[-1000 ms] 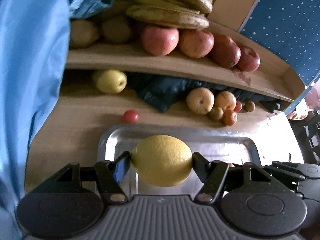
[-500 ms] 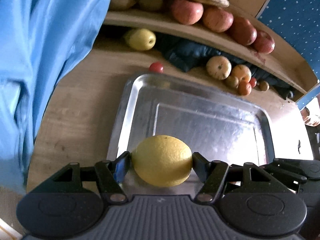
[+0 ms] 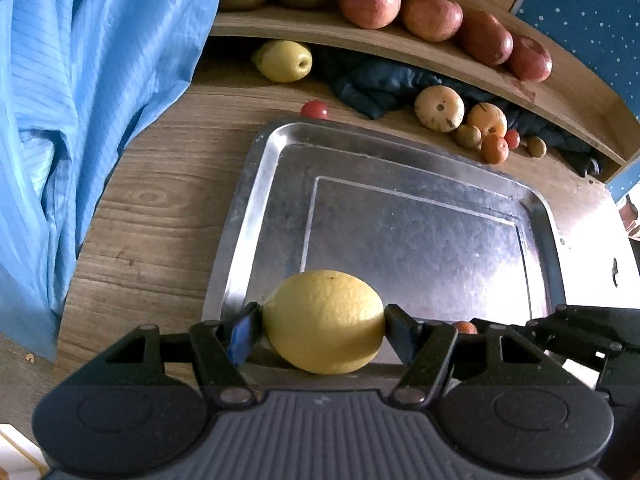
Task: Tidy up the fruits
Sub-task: 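Carry the lemon and orange to the steel tray and open both tools, then move both open tools back toward the fruit under the shelf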
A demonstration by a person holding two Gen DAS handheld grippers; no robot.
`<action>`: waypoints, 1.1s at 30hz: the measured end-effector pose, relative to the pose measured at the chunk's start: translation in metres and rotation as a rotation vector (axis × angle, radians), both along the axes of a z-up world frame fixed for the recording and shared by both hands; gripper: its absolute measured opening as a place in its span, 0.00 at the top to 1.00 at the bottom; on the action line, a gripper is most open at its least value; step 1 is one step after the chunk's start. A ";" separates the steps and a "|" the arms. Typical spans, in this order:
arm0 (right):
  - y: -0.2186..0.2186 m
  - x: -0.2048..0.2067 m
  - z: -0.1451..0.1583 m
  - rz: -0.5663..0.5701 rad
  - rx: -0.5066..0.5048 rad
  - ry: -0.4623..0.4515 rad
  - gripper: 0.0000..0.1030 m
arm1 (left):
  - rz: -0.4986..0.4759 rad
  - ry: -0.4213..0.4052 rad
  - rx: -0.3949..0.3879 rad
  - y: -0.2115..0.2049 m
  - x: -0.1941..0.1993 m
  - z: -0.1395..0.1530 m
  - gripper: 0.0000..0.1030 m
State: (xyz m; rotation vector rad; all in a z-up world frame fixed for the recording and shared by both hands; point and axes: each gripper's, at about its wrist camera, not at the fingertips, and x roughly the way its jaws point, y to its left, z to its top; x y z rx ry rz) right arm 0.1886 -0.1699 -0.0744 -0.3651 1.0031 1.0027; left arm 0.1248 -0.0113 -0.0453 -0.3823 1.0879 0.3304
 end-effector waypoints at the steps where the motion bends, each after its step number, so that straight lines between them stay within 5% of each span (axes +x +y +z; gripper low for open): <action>1: -0.001 0.000 0.000 -0.001 0.001 -0.001 0.69 | -0.002 0.002 0.008 -0.002 0.000 0.000 0.31; 9: -0.011 -0.001 0.002 -0.004 0.016 -0.012 0.63 | -0.012 0.024 0.028 -0.007 0.001 0.003 0.30; 15: -0.023 0.000 0.006 -0.005 0.027 -0.021 0.50 | -0.015 0.024 0.052 -0.012 -0.002 0.011 0.21; 26: -0.047 -0.005 0.026 -0.044 0.040 -0.051 0.04 | -0.041 0.016 0.116 -0.023 -0.022 0.030 0.06; 33: -0.052 -0.009 0.029 -0.079 -0.072 -0.071 0.01 | -0.046 0.031 0.129 -0.020 -0.030 0.037 0.05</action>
